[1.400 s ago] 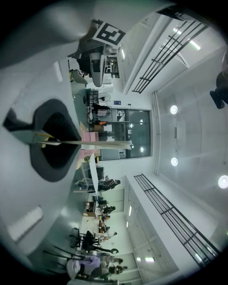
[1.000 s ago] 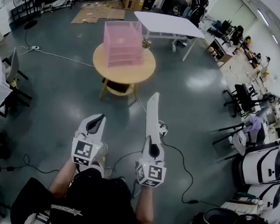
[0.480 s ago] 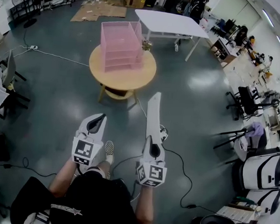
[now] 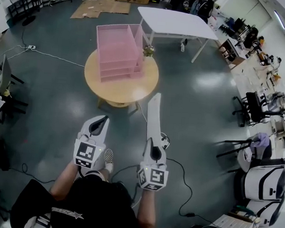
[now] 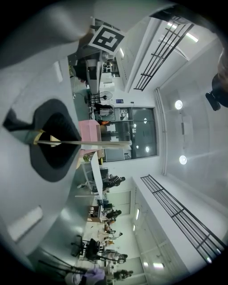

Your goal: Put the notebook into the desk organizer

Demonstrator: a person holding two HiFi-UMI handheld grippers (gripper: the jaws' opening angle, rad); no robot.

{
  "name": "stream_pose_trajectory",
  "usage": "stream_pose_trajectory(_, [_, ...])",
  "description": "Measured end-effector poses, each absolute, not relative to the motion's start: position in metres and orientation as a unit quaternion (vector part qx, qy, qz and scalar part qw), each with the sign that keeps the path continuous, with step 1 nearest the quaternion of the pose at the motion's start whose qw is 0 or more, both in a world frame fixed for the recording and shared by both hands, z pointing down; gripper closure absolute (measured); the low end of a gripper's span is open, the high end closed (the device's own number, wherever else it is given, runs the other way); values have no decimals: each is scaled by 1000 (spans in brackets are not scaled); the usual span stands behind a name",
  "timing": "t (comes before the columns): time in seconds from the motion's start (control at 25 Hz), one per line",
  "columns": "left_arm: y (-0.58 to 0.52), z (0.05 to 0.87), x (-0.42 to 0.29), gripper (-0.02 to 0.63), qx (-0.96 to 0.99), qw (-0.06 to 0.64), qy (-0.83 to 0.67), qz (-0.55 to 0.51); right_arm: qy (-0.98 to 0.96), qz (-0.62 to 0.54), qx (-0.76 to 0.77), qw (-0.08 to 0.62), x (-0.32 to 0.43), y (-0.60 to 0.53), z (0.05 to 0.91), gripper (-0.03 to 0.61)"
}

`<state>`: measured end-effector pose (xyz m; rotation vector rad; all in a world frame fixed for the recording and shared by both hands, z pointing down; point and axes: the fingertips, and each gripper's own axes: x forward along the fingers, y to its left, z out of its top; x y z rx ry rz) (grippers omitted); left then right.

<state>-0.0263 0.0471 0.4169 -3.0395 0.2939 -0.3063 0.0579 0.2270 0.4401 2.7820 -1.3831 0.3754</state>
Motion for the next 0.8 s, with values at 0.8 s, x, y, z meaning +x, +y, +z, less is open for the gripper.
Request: stream_pose_trajectory(0.8, [-38,431,26,603,-980,25,157,-117,-492,132,860,28,144,130,455,566])
